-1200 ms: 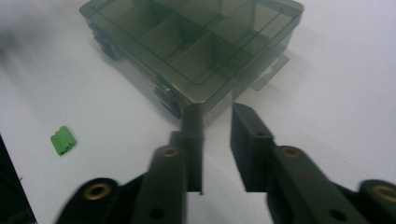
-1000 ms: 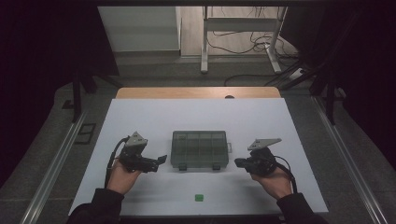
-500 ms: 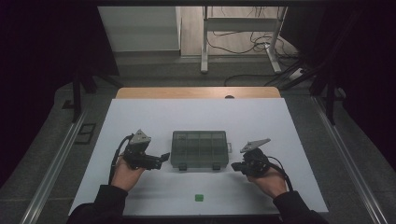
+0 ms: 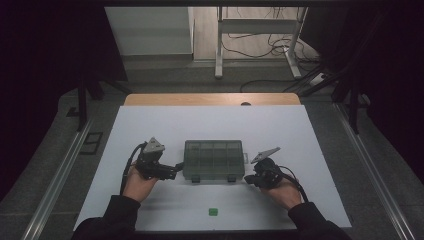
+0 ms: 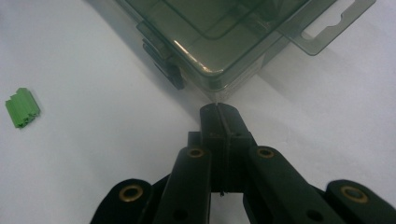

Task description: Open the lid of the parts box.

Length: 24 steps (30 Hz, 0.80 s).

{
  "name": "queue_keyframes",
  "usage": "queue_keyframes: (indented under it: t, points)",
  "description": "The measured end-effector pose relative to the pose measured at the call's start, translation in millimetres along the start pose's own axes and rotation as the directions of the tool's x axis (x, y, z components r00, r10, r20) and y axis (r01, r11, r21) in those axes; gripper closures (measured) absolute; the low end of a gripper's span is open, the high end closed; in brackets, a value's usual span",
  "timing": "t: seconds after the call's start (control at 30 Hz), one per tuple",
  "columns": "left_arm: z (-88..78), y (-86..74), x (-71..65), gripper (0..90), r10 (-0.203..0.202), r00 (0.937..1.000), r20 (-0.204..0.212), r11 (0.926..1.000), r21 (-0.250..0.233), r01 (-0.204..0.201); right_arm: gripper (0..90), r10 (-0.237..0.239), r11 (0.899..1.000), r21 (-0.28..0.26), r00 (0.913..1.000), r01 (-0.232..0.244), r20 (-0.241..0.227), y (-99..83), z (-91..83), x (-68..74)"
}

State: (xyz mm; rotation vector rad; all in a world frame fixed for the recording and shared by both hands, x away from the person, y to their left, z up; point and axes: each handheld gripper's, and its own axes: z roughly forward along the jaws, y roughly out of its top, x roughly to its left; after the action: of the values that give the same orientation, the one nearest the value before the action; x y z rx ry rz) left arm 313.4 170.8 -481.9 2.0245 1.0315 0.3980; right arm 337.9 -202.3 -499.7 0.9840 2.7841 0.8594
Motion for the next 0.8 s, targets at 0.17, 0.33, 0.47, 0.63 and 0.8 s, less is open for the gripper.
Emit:
queue_keyframes:
  t: [0.17,0.33,0.47,0.63,0.8]
  points:
    - [0.9,0.1,-1.0,0.9,0.007,1.0,-0.002,1.0,0.006,-0.007,89.5,0.001,1.0,-0.003,1.0,-0.001,0.005,1.7,0.9,0.1]
    - [0.6,0.0,-1.2,0.9,0.006,1.0,-0.002,0.9999,0.009,-0.006,89.5,0.0,1.0,-0.009,1.0,0.0,0.008,2.3,1.4,-0.5]
    - [0.4,0.0,-1.7,0.9,0.008,1.0,-0.002,0.9999,0.011,-0.008,89.5,0.002,1.0,-0.011,1.0,-0.001,0.008,2.4,0.9,-0.6]
    - [-0.3,-0.1,-1.6,0.8,0.006,1.0,-0.002,0.9999,0.015,-0.006,89.5,0.007,1.0,-0.027,1.0,-0.007,0.007,2.7,-2.8,-0.7]
    - [-0.9,-0.3,-1.6,0.8,0.003,1.0,0.0,0.9998,0.022,-0.003,89.6,0.0,1.0,-0.028,1.0,0.0,0.006,2.7,-4.2,-0.1]
